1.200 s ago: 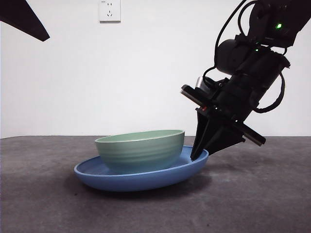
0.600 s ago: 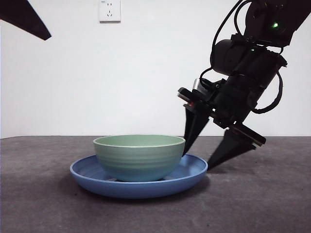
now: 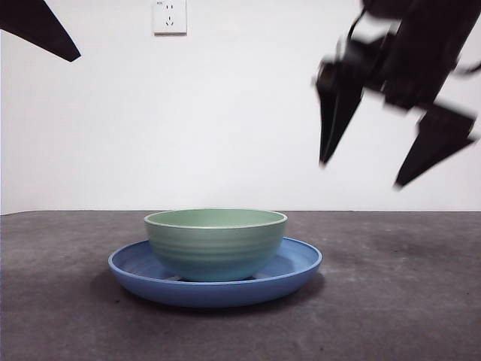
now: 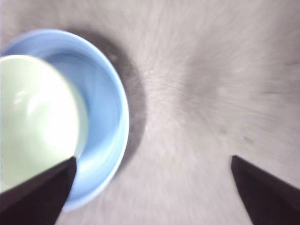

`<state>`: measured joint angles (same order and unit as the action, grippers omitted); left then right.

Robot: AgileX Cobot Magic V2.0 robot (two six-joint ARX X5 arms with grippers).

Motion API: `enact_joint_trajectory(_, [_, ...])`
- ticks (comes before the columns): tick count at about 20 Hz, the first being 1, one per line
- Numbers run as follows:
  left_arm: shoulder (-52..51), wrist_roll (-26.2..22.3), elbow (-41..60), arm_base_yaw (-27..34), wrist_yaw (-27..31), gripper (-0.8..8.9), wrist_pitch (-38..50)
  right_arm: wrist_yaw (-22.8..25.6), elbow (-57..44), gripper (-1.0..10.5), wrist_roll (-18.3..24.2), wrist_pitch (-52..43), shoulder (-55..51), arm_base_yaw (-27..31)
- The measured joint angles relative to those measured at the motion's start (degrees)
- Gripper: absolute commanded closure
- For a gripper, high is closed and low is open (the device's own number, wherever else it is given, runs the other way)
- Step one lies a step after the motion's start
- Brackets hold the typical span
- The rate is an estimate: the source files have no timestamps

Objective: Place the green bowl on the blue plate

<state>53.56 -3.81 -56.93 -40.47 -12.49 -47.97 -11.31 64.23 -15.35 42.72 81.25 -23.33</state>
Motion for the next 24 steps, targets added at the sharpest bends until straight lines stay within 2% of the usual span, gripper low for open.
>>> enact_joint_trajectory(3, [0.00, 0.28, 0.00, 0.00, 0.00, 0.35, -0.42, 3.93, 0.02, 2.9, 1.86, 7.28, -11.45, -1.03])
enact_joint_trajectory(9, [0.00, 2.89, 0.02, 0.00, 0.00, 0.35, -0.85, 4.22, 0.02, 2.9, 4.46, 23.98, -30.40, -3.58])
enact_joint_trajectory(17, [0.00, 6.12, 0.00, 0.00, 0.00, 0.44, -1.33, 2.84, 0.02, 2.9, 4.59, 27.08, -42.25, -4.39])
enact_joint_trajectory(18, [0.00, 6.14, 0.02, 0.00, 0.00, 1.09, -1.33, 2.36, 0.02, 3.2, 4.59, 27.30, -42.56, -4.39])
enact_joint_trajectory(19, [0.00, 6.19, 0.02, 0.00, 0.00, 2.97, -1.31, 2.32, 0.02, 4.7, 4.57, 27.41, -42.56, -4.39])
enact_joint_trajectory(20, [0.00, 6.08, 0.02, 0.00, 0.02, 6.04, -1.31, 2.23, 0.02, 7.8, 4.42, 27.52, -42.53, -4.39])
enact_joint_trajectory(21, [0.00, 6.16, 0.00, 0.00, 0.00, 8.21, -1.31, 2.05, 0.02, 9.4, 4.44, 27.82, -42.49, -4.39])
enact_joint_trajectory(22, [0.00, 6.19, 0.00, 0.00, 0.02, 7.61, -1.31, 2.01, 0.02, 9.1, 4.44, 27.91, -42.45, -4.39])
enact_joint_trajectory(24, [0.00, 6.29, 0.00, 0.00, 0.00, 7.60, -1.20, 1.92, 0.02, 9.1, 4.44, 27.19, -42.38, -4.39])
